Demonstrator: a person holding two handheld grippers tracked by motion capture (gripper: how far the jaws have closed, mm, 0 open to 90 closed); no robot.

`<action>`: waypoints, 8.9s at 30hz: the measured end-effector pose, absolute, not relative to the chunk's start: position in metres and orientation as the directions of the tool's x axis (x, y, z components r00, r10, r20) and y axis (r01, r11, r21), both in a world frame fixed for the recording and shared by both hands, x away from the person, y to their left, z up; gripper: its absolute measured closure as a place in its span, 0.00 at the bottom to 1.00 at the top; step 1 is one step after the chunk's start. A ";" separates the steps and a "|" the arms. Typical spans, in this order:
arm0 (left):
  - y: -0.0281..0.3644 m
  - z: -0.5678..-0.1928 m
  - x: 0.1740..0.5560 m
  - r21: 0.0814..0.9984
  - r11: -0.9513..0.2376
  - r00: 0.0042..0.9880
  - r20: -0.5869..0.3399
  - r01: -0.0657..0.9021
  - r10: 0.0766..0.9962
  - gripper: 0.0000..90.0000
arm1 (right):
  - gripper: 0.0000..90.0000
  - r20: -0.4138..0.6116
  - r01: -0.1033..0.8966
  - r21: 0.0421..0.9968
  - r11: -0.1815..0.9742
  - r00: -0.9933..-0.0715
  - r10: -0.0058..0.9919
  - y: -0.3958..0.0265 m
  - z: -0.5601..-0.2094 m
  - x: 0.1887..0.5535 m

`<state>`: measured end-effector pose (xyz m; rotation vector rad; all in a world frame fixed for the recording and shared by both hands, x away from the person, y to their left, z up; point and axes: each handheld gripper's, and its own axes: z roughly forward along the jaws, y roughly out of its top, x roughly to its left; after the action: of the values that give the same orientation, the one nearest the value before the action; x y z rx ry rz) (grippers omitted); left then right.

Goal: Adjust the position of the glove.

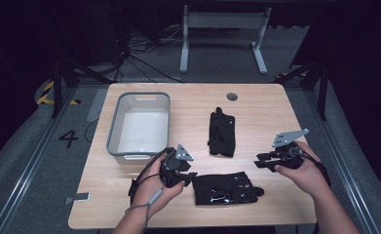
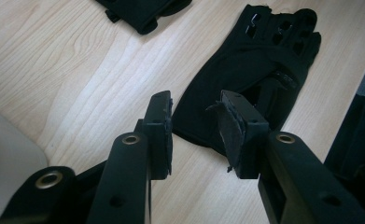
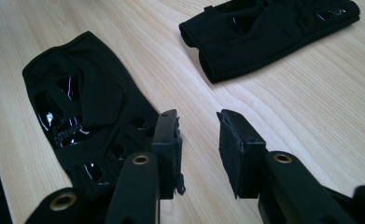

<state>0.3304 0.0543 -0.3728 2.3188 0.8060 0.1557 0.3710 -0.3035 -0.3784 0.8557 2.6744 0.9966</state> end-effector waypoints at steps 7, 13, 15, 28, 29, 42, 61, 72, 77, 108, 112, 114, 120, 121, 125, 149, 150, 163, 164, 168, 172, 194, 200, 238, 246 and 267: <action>0.042 -0.379 0.345 0.674 -0.519 0.771 -0.119 0.525 0.625 0.72 | 0.76 0.042 0.460 0.645 0.610 -0.819 0.572 -0.304 -0.379 0.374; 0.017 -0.391 0.370 0.654 -0.507 0.760 -0.165 0.561 0.628 0.71 | 0.75 0.040 0.470 0.656 0.591 -0.803 0.595 -0.316 -0.377 0.373; 0.012 -0.393 0.377 0.652 -0.505 0.755 -0.162 0.565 0.635 0.71 | 0.75 0.040 0.473 0.658 0.586 -0.799 0.600 -0.320 -0.377 0.373; -0.005 -0.413 0.407 0.638 -0.435 0.700 -0.238 0.635 0.673 0.66 | 0.74 0.038 0.489 0.667 0.562 -0.775 0.630 -0.333 -0.377 0.371; -0.007 -0.415 0.410 0.635 -0.431 0.692 -0.236 0.641 0.682 0.66 | 0.74 0.037 0.489 0.667 0.562 -0.774 0.632 -0.334 -0.377 0.371; -0.016 -0.429 0.429 0.608 -0.368 0.629 -0.293 0.704 0.720 0.66 | 0.73 0.035 0.498 0.661 0.561 -0.768 0.640 -0.337 -0.380 0.371; -0.038 -0.439 0.446 0.550 -0.341 0.542 -0.256 0.762 0.800 0.65 | 0.72 0.014 0.500 0.639 0.585 -0.767 0.641 -0.337 -0.386 0.364; -0.045 -0.446 0.449 0.529 -0.367 0.548 -0.235 0.765 0.803 0.67 | 0.71 0.006 0.502 0.631 0.591 -0.766 0.643 -0.339 -0.387 0.360; -0.047 -0.446 0.448 0.537 -0.385 0.557 -0.201 0.750 0.806 0.75 | 0.71 0.006 0.501 0.629 0.594 -0.767 0.641 -0.339 -0.389 0.361; -0.051 -0.409 0.433 0.668 -0.491 0.693 -0.052 0.559 0.719 0.96 | 0.71 0.010 0.499 0.627 0.599 -0.773 0.634 -0.334 -0.391 0.363; -0.049 -0.393 0.427 0.699 -0.484 0.710 -0.048 0.526 0.703 0.96 | 0.71 0.013 0.495 0.623 0.606 -0.781 0.624 -0.330 -0.392 0.363; -0.048 -0.386 0.424 0.715 -0.479 0.719 -0.048 0.509 0.693 0.96 | 0.71 0.015 0.495 0.625 0.604 -0.781 0.625 -0.330 -0.392 0.363; -0.038 -0.356 0.408 0.769 -0.460 0.759 -0.051 0.445 0.649 0.96 | 0.71 0.014 0.493 0.626 0.604 -0.781 0.624 -0.330 -0.392 0.362; -0.038 -0.356 0.408 0.769 -0.460 0.759 -0.051 0.445 0.649 0.96 | 0.71 0.014 0.493 0.626 0.604 -0.781 0.624 -0.330 -0.392 0.362; -0.026 -0.336 0.393 0.801 -0.442 0.788 -0.060 0.404 0.613 0.96 | 0.71 0.014 0.496 0.628 0.599 -0.777 0.629 -0.332 -0.391 0.361; -0.041 -0.320 0.327 0.798 -0.573 0.958 -0.021 0.189 0.287 0.96 | 0.70 0.013 0.508 0.627 0.590 -0.765 0.644 -0.338 -0.390 0.360; -0.042 -0.320 0.327 0.803 -0.566 0.961 -0.031 0.188 0.276 0.96 | 0.70 0.013 0.508 0.627 0.590 -0.765 0.644 -0.338 -0.390 0.360; -0.025 -0.351 0.332 0.738 -0.630 0.968 -0.132 0.241 0.215 0.96 | 0.69 0.021 0.515 0.622 0.590 -0.764 0.645 -0.338 -0.392 0.362; -0.020 -0.352 0.333 0.723 -0.640 0.964 -0.154 0.260 0.218 0.95 | 0.69 0.019 0.512 0.624 0.590 -0.765 0.644 -0.337 -0.392 0.364; -0.001 -0.361 0.334 0.694 -0.661 0.956 -0.166 0.287 0.241 0.95 | 0.69 0.023 0.512 0.624 0.590 -0.767 0.641 -0.334 -0.391 0.365; 0.019 -0.378 0.335 0.652 -0.684 0.944 -0.192 0.327 0.268 0.95 | 0.69 0.021 0.502 0.628 0.595 -0.775 0.632 -0.331 -0.390 0.368; 0.058 -0.411 0.347 0.511 -0.641 0.815 -0.276 0.573 0.509 0.67 | 0.69 0.014 0.458 0.633 0.624 -0.813 0.582 -0.305 -0.387 0.381; 0.062 -0.414 0.346 0.489 -0.604 0.770 -0.291 0.630 0.568 0.66 | 0.71 0.047 0.445 0.645 0.622 -0.834 0.549 -0.272 -0.393 0.394; 0.052 -0.443 0.343 0.407 -0.600 0.724 -0.344 0.689 0.598 0.65 | 0.88 0.075 0.485 0.497 0.719 -0.850 0.522 -0.193 -0.440 0.452; 0.051 -0.446 0.343 0.405 -0.595 0.719 -0.369 0.694 0.589 0.69 | 0.92 0.068 0.479 0.497 0.724 -0.853 0.517 -0.193 -0.439 0.451; 0.053 -0.417 0.338 0.469 -0.614 0.772 -0.360 0.635 0.523 0.95 | 0.92 0.206 0.535 0.625 0.569 -0.816 0.540 -0.236 -0.383 0.430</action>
<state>0.3381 0.0535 -0.4173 2.3760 0.8618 -0.2498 0.4304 -0.2362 -0.3834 0.9508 2.7751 1.1021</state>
